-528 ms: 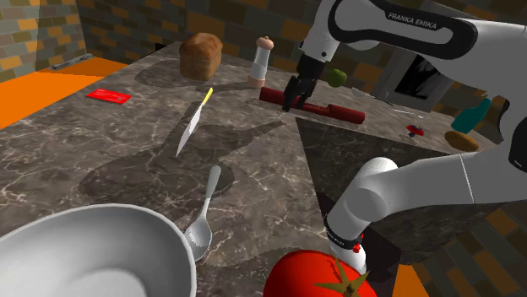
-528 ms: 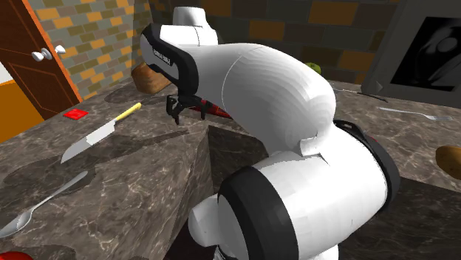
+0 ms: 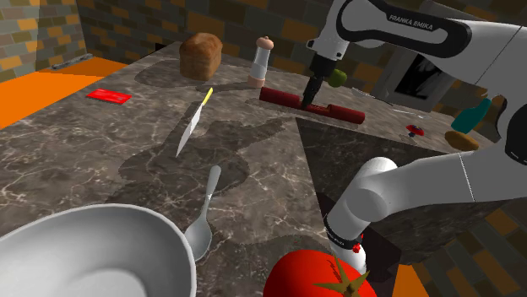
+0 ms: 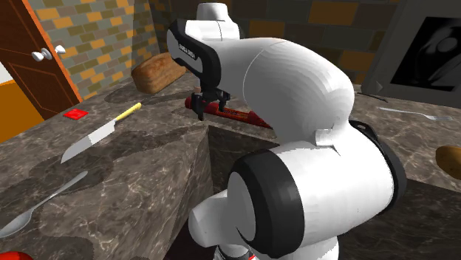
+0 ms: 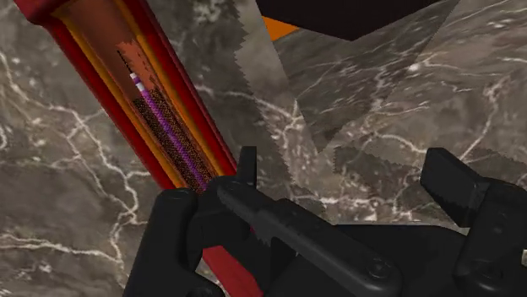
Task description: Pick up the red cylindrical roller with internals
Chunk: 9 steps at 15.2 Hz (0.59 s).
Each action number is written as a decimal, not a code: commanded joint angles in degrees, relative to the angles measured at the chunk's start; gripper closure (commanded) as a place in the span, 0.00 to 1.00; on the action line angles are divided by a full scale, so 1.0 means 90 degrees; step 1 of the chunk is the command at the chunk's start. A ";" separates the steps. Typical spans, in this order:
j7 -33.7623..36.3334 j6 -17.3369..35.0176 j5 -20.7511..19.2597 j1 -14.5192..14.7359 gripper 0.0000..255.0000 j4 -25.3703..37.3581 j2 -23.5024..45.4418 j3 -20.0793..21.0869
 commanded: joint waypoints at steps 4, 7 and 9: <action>-0.1829 -0.0065 -0.0730 0.0168 0.00 0.0497 0.0397 -0.0793; -0.2560 -0.0042 -0.0970 0.0271 0.00 0.0776 0.0643 -0.1111; -0.2551 0.0119 -0.0994 0.0257 0.00 0.0586 0.0614 -0.1135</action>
